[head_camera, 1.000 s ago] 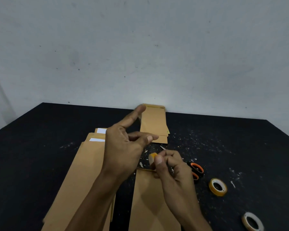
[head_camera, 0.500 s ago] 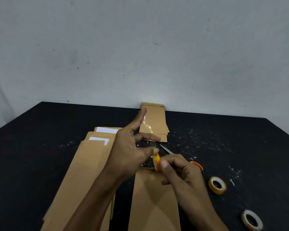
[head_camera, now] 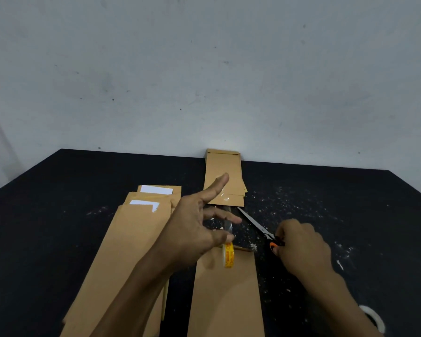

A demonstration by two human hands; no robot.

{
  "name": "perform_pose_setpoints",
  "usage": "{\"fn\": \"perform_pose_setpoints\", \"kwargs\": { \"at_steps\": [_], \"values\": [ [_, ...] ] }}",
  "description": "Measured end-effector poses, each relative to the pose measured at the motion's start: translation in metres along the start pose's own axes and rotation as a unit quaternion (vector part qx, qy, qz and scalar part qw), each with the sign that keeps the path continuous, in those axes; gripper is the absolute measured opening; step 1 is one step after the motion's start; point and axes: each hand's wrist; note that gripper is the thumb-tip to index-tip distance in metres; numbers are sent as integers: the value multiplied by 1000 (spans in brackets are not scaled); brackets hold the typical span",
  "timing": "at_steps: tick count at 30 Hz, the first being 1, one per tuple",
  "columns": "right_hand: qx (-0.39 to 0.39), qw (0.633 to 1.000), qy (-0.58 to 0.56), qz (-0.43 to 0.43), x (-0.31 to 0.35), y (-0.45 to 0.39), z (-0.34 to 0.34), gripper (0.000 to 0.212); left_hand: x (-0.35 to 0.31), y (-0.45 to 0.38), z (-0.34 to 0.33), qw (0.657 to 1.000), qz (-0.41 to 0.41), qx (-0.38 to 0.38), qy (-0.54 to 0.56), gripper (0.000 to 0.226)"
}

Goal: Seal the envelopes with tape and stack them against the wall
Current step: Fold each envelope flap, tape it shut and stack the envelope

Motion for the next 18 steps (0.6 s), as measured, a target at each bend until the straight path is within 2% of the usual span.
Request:
{"fn": "perform_pose_setpoints", "kwargs": {
  "at_steps": [4, 6, 7, 9, 11, 13, 16, 18],
  "values": [
    [46, 998, 47, 2, 1, -8, 7, 18, -1, 1, 3, 1000, -5, -6, -6, 103],
    [67, 994, -77, 47, -5, -12, 6, 20, -2, 2, 6, 1000, -9, -11, 2, 103],
    [92, 973, -192, 86, -7, -11, 6, 24, -3, 3, 8, 1000, -12, -15, 12, 103],
    [166, 882, -409, 167, -5, -1, 9, 29, -3, 4, 12, 999, -15, -20, 27, 102],
    [197, 804, -514, 227, -2, 10, 12, 32, -2, 6, 17, 999, -14, -28, 38, 102],
    [193, 764, -558, 260, 0, 16, 13, 41, -3, 9, 23, 998, -13, -41, 46, 102],
    [177, 766, -551, 279, -1, 17, 14, 64, -8, 12, 34, 997, -11, -64, 40, 101],
    [191, 772, -526, 302, -2, 17, 14, 64, -10, 15, 42, 997, -10, -69, 26, 100]
  ]
}}
Point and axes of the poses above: each hand's wrist, its own y-axis away from the middle knuckle, its own z-axis out of the back of the hand, x = y × z, and after that the axes turned 11 degrees about x, right-handed
